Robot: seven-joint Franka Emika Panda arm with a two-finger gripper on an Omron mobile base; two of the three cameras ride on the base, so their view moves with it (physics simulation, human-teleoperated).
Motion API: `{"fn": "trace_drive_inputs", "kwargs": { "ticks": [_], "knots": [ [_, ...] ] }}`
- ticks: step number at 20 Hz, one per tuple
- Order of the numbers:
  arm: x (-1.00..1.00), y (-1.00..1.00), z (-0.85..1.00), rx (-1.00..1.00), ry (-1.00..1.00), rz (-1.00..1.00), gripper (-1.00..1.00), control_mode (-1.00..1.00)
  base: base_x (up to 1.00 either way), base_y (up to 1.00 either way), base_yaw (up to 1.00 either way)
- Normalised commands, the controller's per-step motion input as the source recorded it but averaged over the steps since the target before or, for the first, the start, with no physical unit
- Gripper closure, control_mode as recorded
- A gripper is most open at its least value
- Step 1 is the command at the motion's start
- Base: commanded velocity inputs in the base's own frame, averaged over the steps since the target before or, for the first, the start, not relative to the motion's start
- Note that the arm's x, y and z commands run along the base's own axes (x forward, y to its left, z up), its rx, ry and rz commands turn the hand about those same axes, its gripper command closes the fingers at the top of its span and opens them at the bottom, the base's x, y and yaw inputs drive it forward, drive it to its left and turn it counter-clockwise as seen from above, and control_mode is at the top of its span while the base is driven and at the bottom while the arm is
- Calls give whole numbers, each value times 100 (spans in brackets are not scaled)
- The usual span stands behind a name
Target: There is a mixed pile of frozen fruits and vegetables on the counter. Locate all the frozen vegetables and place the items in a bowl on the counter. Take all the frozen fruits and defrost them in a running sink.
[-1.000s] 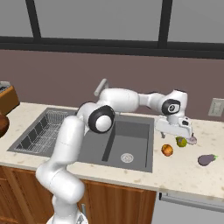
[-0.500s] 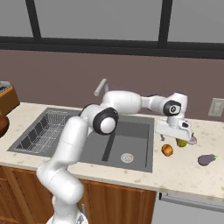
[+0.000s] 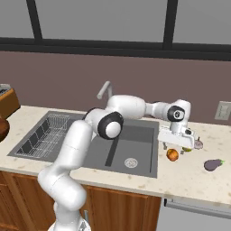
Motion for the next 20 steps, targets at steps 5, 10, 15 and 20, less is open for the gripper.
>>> {"fn": "trace_drive_inputs", "kwargs": {
  "ticks": [5,10,15,20],
  "knots": [
    [-14,-2,-28,4,7,0,-100,-100,0,0,0],
    [-2,0,-17,5,4,0,-100,-100,0,0,0],
    [0,0,-16,5,5,0,-100,-100,0,0,0],
    [0,0,-19,6,5,0,100,-100,0,0,0]
  ]
}}
